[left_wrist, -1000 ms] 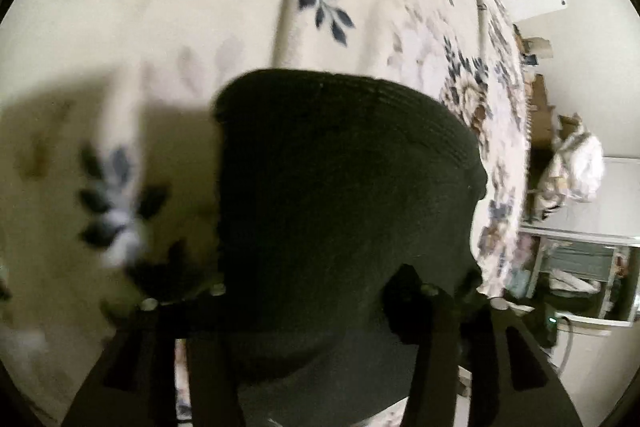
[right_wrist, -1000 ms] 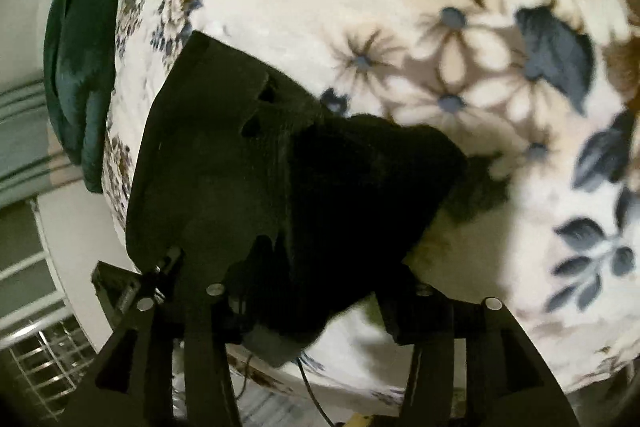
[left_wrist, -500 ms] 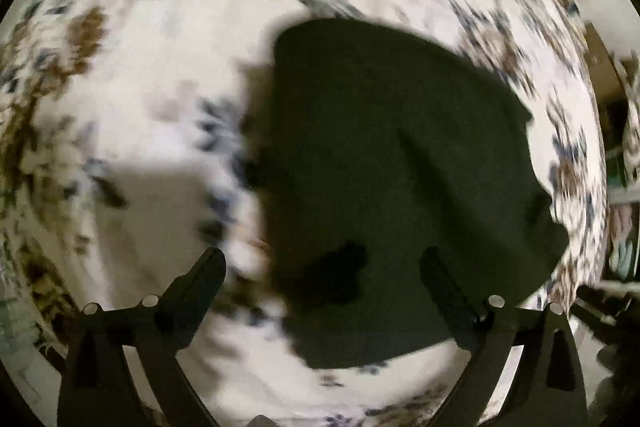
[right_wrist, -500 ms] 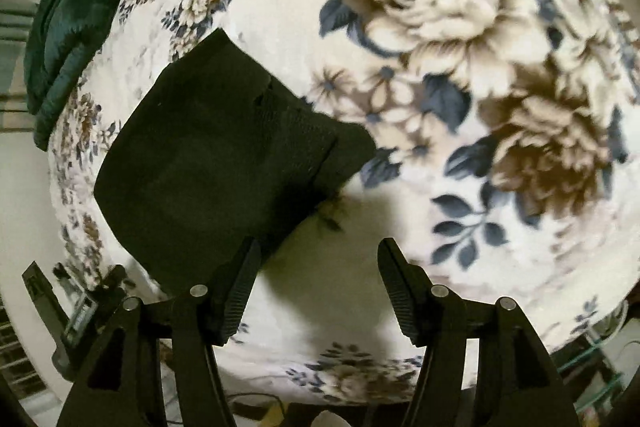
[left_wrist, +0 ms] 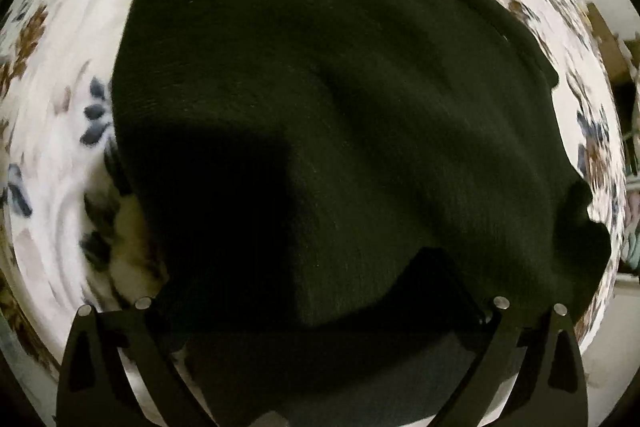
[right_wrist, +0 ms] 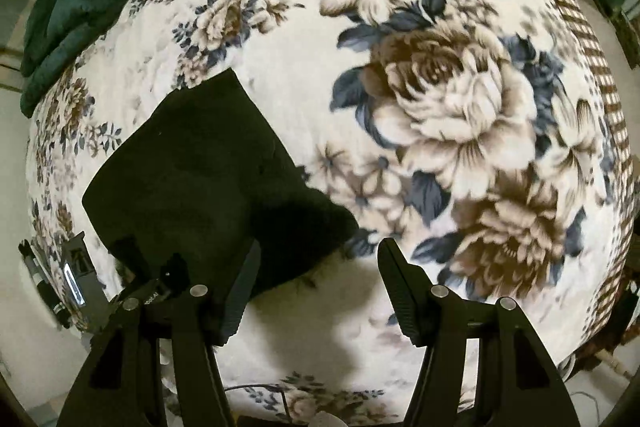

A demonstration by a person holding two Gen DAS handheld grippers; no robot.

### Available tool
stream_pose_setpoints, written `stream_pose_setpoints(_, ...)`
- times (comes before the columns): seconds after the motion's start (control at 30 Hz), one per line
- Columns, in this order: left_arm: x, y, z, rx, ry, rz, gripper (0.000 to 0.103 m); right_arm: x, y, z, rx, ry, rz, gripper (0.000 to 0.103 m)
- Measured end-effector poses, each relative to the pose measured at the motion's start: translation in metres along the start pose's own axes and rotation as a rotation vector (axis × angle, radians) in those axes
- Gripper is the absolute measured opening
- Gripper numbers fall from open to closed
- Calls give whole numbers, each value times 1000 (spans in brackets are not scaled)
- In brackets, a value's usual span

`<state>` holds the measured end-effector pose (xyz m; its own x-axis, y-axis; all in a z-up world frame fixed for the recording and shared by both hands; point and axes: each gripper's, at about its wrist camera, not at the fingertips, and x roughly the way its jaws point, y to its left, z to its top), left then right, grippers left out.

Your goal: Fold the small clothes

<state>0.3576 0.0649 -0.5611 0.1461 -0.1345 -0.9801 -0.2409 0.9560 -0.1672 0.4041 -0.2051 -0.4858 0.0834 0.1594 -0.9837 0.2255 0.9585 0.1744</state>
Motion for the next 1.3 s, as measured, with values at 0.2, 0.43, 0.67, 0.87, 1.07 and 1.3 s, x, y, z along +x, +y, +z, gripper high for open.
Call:
stream_pose_setpoints(0.2,5,-1,6,-74,-12,31,103,-3,-4,10,-1,4,3,63)
stream_pose_setpoints(0.43,8,4,13,-114,-27,36,103,11,1,33,-36,2,4,63)
stream_pose_setpoints(0.67,-14,19,11,-107,-40,41,103,72,38,84,-138,-1,52,63)
stream_pose_setpoints(0.87,-50,52,32,-168,-135,65,103,131,60,116,-190,42,151,63)
stream_pose_setpoints(1.07,-43,83,66,-186,-171,152,103,142,75,137,-181,30,268,62)
stream_pose_setpoints(1.3,-42,85,74,-118,-179,211,103,144,96,153,-255,31,282,9)
